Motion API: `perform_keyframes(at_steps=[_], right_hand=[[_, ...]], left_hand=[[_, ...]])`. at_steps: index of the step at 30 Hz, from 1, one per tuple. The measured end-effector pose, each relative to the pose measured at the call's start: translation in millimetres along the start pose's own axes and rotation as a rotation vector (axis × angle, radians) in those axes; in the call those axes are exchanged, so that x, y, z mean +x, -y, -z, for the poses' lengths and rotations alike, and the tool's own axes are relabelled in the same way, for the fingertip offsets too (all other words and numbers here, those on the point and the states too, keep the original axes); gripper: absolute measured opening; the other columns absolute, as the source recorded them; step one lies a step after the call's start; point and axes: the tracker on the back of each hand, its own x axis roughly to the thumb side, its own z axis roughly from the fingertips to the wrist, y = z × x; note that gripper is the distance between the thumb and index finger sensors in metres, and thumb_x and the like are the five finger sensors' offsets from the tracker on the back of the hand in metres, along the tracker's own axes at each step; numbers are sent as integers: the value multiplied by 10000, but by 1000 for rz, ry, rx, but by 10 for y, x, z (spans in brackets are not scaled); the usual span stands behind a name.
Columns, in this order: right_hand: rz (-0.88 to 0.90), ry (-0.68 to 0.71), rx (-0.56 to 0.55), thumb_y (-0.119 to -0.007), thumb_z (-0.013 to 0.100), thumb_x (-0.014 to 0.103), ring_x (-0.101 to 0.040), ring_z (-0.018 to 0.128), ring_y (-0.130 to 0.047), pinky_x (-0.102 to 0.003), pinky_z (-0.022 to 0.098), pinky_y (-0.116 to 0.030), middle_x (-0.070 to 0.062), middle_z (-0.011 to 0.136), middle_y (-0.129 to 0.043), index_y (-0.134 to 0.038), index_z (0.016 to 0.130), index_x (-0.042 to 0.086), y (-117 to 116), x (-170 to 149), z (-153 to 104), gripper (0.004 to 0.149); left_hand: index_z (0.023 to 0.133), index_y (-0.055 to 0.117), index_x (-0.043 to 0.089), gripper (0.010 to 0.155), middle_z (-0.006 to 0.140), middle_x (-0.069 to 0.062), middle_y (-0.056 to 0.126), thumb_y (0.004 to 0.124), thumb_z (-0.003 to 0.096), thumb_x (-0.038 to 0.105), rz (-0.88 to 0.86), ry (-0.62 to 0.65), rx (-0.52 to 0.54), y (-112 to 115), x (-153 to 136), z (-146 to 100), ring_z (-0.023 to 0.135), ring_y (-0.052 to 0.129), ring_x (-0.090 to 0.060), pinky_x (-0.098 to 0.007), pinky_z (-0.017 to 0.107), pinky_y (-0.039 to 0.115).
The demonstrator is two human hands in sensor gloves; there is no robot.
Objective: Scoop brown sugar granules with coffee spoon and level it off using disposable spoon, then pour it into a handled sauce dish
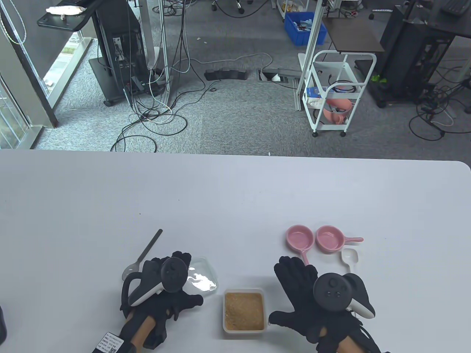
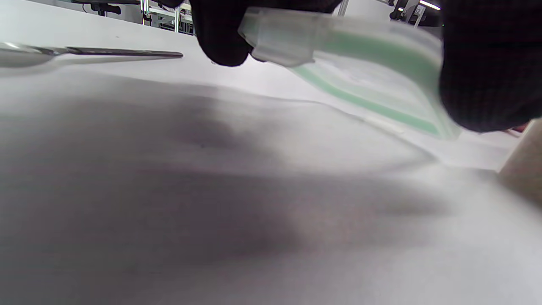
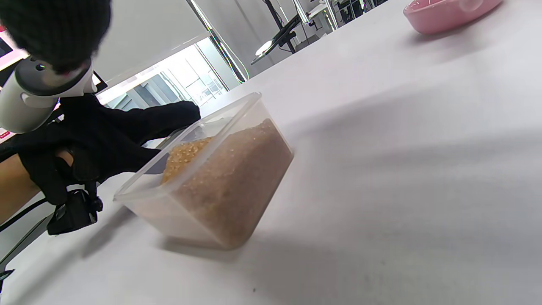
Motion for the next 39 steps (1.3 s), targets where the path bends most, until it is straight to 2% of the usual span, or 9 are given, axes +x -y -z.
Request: perform_keyframes(at_steps=[7, 18, 26, 28, 33, 37, 39], right_hand=[[2, -5, 7, -807, 431, 653, -293, 1096, -22, -484, 728, -6, -8, 1183, -84, -193, 1112, 303, -4, -3, 2, 981], [0, -13, 26, -806, 433, 651, -296, 1097, -25, -485, 728, -6, -9, 1184, -88, -195, 1113, 301, -23, -2, 12, 979], [6, -18, -6, -801, 431, 655, -299, 1098, -28, -487, 729, -9, -11, 1185, -93, -198, 1114, 302, 51, -9, -16, 977], [6, -20, -64, -802, 430, 657, -306, 1102, -44, -491, 736, -25, -14, 1187, -105, -207, 1115, 300, 146, -8, -58, 975], [73, -49, -321, -814, 425, 648, -347, 1116, -142, -511, 767, -114, -41, 1195, -165, -243, 1122, 281, 505, -63, -277, 973], [155, -107, -513, -820, 436, 632, -379, 1118, -207, -527, 773, -164, -65, 1199, -207, -272, 1130, 262, 795, -205, -529, 958], [163, -141, -573, -825, 442, 619, -395, 1116, -241, -539, 773, -186, -78, 1199, -229, -285, 1132, 255, 887, -276, -626, 949]], left_hand=[[1157, 351, 274, 1115, 1246, -7, 414, 844, 296, 783, -12, -5, -36, 96, -2, 49, 1162, 599, -333, -545, 868, 384], [1157, 313, 287, 1101, 1250, 12, 374, 812, 311, 782, 58, -26, -50, 176, 35, 79, 1182, 552, -313, -535, 870, 369], [1156, 282, 300, 1088, 1250, 24, 348, 785, 323, 787, 80, -43, -70, 210, 38, 90, 1200, 494, -297, -534, 868, 355], [1156, 268, 298, 1089, 1249, 21, 333, 772, 327, 792, 77, -43, -75, 200, 34, 86, 1202, 482, -306, -534, 867, 354], [1155, 261, 307, 1050, 1251, 24, 313, 746, 352, 780, -10, -6, -19, 59, 30, 28, 1217, 427, -313, -536, 865, 343], [1157, 262, 307, 1056, 1253, 24, 308, 743, 349, 787, -93, 87, 40, -86, 136, -101, 1219, 413, -315, -537, 865, 341], [1157, 264, 306, 1056, 1253, 23, 310, 741, 349, 790, -117, 138, 50, -118, 215, -169, 1220, 411, -317, -537, 864, 340]])
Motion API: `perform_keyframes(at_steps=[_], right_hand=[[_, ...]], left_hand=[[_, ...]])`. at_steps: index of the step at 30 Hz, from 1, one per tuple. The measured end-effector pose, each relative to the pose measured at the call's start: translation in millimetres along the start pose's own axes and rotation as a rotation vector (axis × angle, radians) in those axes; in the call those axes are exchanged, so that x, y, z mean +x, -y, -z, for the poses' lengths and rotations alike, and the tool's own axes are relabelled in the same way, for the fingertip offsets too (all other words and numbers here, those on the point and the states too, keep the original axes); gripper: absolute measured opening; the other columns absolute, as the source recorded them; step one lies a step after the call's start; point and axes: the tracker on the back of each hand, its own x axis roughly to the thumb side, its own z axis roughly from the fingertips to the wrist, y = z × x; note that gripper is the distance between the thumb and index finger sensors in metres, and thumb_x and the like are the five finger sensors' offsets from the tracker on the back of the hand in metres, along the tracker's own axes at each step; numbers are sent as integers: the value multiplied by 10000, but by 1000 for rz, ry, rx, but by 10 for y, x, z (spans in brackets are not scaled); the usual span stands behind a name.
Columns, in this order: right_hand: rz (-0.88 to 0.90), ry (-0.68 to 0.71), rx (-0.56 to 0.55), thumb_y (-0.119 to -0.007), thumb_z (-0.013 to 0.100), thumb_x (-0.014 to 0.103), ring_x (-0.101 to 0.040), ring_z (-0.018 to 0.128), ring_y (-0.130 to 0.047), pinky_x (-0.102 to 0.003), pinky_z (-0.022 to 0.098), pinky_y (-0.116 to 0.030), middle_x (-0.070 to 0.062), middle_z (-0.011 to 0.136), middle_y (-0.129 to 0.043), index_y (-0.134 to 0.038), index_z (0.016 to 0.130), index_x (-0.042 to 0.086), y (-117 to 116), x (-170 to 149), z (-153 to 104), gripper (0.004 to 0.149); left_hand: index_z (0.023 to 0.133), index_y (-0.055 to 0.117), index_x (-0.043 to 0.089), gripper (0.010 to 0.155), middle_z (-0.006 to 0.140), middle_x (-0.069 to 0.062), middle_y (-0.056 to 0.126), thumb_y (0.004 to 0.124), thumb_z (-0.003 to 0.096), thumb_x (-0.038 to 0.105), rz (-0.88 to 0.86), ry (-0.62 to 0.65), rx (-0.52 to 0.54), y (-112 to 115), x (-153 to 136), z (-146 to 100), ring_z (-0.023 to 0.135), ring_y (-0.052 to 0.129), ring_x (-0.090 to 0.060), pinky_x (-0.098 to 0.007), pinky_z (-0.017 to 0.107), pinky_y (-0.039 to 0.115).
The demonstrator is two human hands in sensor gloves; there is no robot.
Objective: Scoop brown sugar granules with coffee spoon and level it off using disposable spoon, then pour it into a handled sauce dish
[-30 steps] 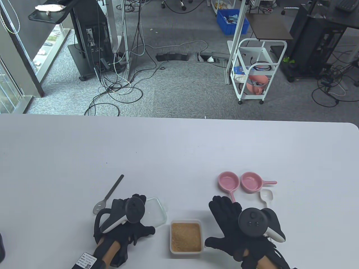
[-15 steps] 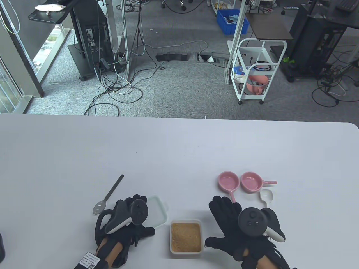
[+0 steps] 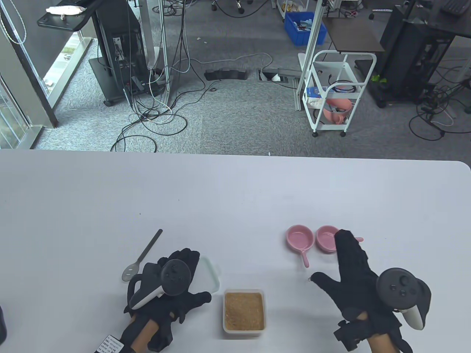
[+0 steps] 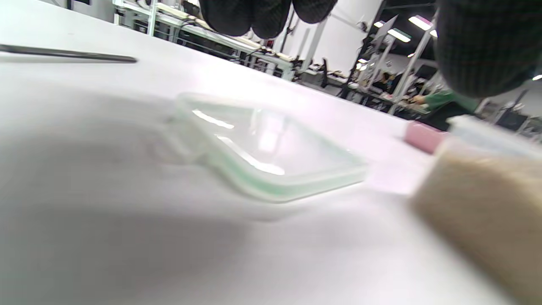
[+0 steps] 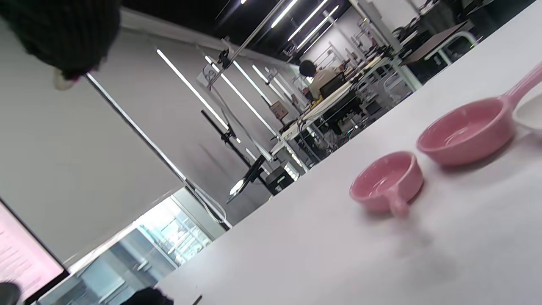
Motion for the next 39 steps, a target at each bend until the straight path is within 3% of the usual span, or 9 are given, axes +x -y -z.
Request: perform_keyframes(at_steps=[4, 11, 16, 23, 34, 39], right_hand=[[-36, -111, -147, -830, 454, 593, -433, 1095, -360, -560, 769, -267, -111, 1193, -300, -334, 1137, 225, 273, -183, -49, 921], [-143, -392, -180, -831, 489, 521, -431, 946, -601, -580, 722, -411, -142, 1096, -545, -554, 1086, 164, 437, -594, -48, 748], [-274, -629, -5, -839, 495, 496, -389, 798, -731, -581, 663, -493, -152, 981, -676, -651, 1021, 133, 277, -875, 9, 666], [-437, -769, 172, -850, 485, 493, -345, 691, -798, -572, 618, -553, -139, 890, -753, -716, 959, 129, -21, -1023, 43, 613], [-623, -815, 263, -854, 469, 505, -323, 643, -836, -561, 593, -594, -119, 849, -793, -747, 925, 140, -351, -1061, 83, 593], [-699, -804, 207, -863, 464, 468, -303, 581, -862, -556, 565, -624, -111, 786, -829, -788, 876, 148, -410, -1049, 107, 527]], left_hand=[[1159, 270, 304, 1060, 1253, 20, 315, 741, 346, 795, -6, 86, -12, 20, 174, -58, 1217, 417, -317, -537, 863, 342], [1159, 278, 299, 1062, 1251, 17, 323, 737, 343, 802, 10, 150, -63, 117, 336, -63, 1214, 425, -321, -536, 861, 348], [1159, 282, 297, 1064, 1251, 16, 325, 740, 342, 802, 13, 162, -86, 144, 344, -62, 1214, 428, -319, -535, 860, 349], [1159, 285, 295, 1064, 1250, 15, 330, 741, 343, 803, 24, 165, -104, 160, 351, -61, 1212, 430, -320, -535, 860, 351], [1158, 286, 296, 1062, 1250, 14, 331, 736, 341, 805, 36, 174, -138, 215, 378, -46, 1211, 434, -320, -530, 861, 355], [1158, 286, 292, 1064, 1249, 11, 330, 738, 342, 803, 36, 173, -152, 228, 384, -41, 1209, 434, -325, -533, 858, 354]])
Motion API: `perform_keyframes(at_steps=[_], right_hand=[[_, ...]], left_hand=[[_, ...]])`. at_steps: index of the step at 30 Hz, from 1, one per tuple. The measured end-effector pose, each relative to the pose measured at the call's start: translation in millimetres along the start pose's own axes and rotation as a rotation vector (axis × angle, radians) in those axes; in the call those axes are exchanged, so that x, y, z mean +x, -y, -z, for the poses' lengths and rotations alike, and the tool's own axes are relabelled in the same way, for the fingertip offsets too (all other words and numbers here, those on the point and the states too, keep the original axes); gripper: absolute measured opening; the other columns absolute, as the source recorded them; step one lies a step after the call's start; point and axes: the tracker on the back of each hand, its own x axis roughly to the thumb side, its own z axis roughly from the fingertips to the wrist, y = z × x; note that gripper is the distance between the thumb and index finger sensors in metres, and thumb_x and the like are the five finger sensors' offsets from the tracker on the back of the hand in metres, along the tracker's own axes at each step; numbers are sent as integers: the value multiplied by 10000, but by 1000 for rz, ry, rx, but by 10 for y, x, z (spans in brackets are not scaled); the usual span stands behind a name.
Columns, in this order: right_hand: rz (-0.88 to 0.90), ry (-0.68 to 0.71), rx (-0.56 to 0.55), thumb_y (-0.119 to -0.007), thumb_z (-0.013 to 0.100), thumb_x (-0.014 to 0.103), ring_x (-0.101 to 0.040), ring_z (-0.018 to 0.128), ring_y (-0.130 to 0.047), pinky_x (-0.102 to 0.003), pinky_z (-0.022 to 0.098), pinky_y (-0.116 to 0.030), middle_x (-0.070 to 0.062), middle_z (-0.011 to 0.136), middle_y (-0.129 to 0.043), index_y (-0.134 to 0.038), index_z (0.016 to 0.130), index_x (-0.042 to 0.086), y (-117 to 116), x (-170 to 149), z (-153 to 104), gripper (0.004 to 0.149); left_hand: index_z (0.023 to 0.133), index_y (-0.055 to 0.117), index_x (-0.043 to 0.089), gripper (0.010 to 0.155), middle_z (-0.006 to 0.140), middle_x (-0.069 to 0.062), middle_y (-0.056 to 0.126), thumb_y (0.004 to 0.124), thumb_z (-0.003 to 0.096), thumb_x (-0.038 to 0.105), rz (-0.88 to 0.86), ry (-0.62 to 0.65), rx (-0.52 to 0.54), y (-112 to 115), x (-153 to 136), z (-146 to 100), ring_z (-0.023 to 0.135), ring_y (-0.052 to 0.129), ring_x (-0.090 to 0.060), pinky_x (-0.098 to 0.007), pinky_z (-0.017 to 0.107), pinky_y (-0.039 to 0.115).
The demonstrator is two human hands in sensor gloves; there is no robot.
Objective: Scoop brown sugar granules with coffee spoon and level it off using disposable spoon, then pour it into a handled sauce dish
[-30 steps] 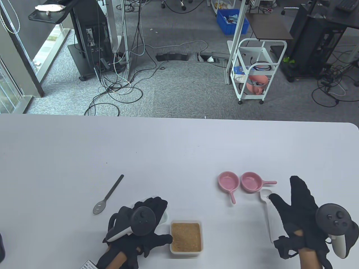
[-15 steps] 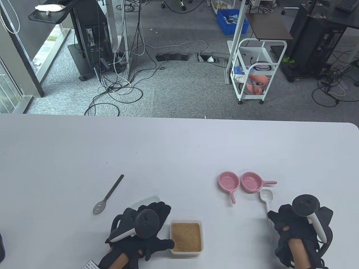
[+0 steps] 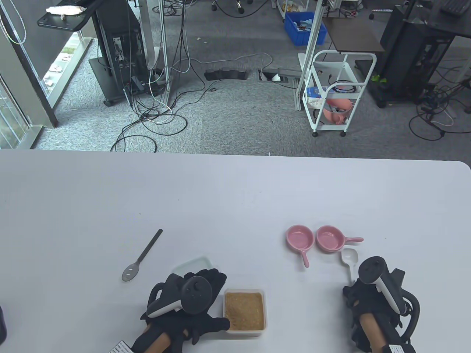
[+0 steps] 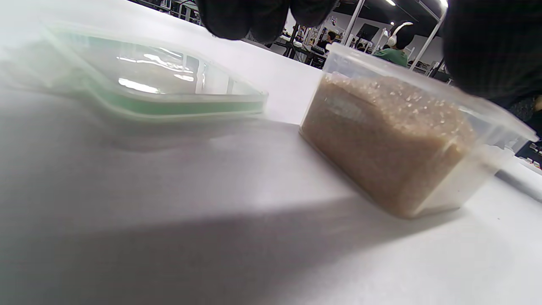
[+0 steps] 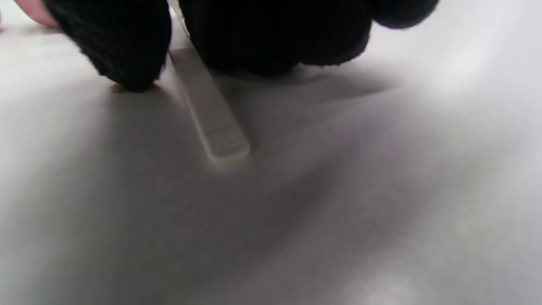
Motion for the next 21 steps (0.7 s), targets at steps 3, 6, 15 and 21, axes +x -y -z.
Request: perform_keyframes(at_steps=[3, 6, 15, 21], right_hand=[[1, 1, -15, -861, 467, 431, -295, 542, -878, -554, 549, -641, -112, 748, -854, -816, 849, 144, -4, 9, 1, 479], [7, -6, -13, -861, 467, 420, -288, 523, -882, -552, 539, -649, -113, 730, -859, -821, 839, 142, -1, 7, 0, 466], [64, -9, 3, -879, 464, 398, -278, 473, -899, -548, 514, -674, -110, 681, -891, -859, 796, 143, 15, -54, 13, 419], [152, 0, 53, -875, 468, 384, -282, 475, -903, -551, 514, -675, -113, 684, -896, -864, 793, 138, 66, -143, 24, 408]], left_hand=[[1158, 287, 293, 1062, 1249, 11, 331, 735, 343, 805, 2, -1, 0, 4, 0, 4, 1210, 434, -323, -533, 858, 355], [1159, 286, 291, 1062, 1249, 9, 331, 733, 344, 806, -3, -2, -3, 6, -2, 5, 1208, 435, -325, -533, 858, 354], [1158, 286, 293, 1064, 1249, 10, 332, 734, 342, 808, -11, 3, -8, 8, -5, 9, 1208, 436, -323, -533, 857, 356], [1159, 286, 292, 1069, 1249, 10, 333, 734, 338, 810, -29, 13, -12, 10, -8, 10, 1208, 436, -326, -535, 856, 357]])
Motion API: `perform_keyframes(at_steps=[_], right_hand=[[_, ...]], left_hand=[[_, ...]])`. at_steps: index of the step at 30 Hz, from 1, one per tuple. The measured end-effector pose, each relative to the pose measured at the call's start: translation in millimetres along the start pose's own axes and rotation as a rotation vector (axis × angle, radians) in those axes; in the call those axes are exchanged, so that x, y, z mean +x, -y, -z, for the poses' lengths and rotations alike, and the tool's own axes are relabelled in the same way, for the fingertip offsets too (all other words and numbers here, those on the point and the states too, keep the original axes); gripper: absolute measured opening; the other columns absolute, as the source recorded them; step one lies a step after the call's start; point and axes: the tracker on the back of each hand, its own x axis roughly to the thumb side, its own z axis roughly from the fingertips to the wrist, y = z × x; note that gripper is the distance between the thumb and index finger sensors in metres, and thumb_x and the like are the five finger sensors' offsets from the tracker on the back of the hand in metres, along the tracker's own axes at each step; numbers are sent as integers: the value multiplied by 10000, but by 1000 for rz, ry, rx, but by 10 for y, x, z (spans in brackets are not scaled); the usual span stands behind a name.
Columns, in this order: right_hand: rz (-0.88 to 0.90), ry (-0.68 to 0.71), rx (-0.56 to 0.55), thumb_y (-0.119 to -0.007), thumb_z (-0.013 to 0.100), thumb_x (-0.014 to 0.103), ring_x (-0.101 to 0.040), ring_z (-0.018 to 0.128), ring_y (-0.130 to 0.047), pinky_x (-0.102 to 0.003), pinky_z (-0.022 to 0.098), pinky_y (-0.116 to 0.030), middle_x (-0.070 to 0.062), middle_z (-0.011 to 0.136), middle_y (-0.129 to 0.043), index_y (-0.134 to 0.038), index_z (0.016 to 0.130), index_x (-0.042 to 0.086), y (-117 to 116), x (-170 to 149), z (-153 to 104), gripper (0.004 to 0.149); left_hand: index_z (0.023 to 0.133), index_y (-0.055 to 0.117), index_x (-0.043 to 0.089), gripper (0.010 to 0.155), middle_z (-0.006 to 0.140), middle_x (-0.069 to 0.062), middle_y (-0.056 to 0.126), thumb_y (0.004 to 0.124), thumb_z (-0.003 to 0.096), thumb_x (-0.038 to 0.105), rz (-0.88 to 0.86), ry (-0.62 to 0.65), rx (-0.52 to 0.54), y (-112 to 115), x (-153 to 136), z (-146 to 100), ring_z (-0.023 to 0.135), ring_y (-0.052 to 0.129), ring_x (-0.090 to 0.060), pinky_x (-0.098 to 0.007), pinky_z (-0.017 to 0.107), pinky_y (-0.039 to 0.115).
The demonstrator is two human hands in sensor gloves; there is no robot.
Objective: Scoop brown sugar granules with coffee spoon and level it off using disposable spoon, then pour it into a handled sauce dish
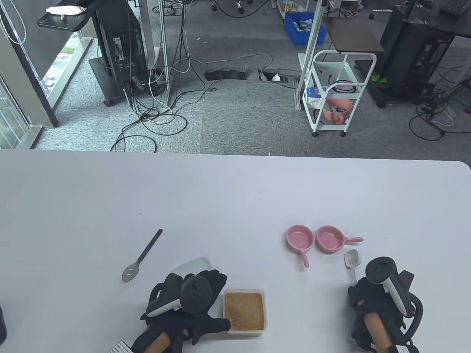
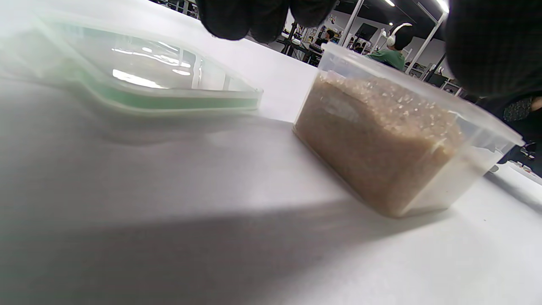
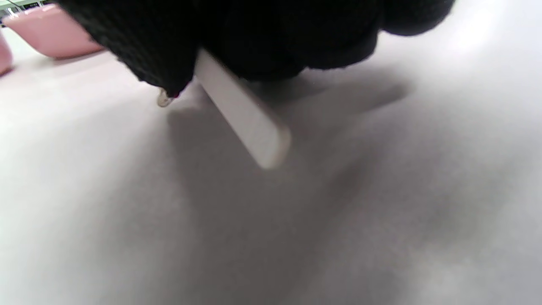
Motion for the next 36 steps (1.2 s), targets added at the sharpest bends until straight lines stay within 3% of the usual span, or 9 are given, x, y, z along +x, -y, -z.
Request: perform_keyframes(at_steps=[6, 11, 18, 23, 28, 36], right_hand=[[149, 51, -54, -870, 472, 376, -294, 501, -919, -553, 520, -682, -105, 709, -900, -860, 794, 138, 214, -98, -102, 400], [338, 189, -173, -850, 476, 361, -344, 570, -1000, -562, 515, -729, -115, 761, -928, -834, 797, 149, 416, -116, -241, 385], [535, 451, -308, -811, 477, 380, -243, 365, -1053, -500, 423, -805, -51, 630, -969, -804, 808, 171, 562, 69, -544, 391], [624, 680, -331, -789, 482, 408, -176, 256, -999, -473, 403, -806, -4, 571, -951, -790, 820, 195, 584, 269, -808, 399], [587, 917, -286, -782, 485, 413, -155, 187, -923, -471, 397, -791, 21, 499, -941, -793, 833, 220, 533, 499, -1013, 398], [326, 1105, -239, -837, 471, 380, -178, 137, -908, -481, 371, -791, 13, 427, -973, -875, 838, 194, 331, 828, -1259, 413]], left_hand=[[1158, 283, 293, 1075, 1249, 11, 326, 735, 334, 816, -9, 8, -2, 2, -4, 2, 1209, 432, -325, -534, 857, 355], [1158, 279, 293, 1089, 1250, 10, 321, 745, 326, 818, -16, 19, -8, 10, -1, 8, 1211, 428, -325, -535, 858, 355], [1159, 274, 289, 1117, 1250, 7, 318, 769, 308, 819, -21, 36, -20, 28, 18, 16, 1212, 426, -327, -537, 858, 354], [1158, 272, 288, 1127, 1250, 6, 317, 777, 301, 820, -22, 53, -21, 44, 51, 23, 1211, 432, -328, -538, 859, 356], [1157, 271, 285, 1133, 1249, 3, 321, 784, 298, 817, -11, 60, -25, 68, 95, 42, 1210, 437, -330, -538, 860, 358], [1157, 272, 284, 1135, 1248, 2, 331, 794, 298, 810, 7, 61, -35, 104, 132, 71, 1209, 449, -325, -541, 859, 358]])
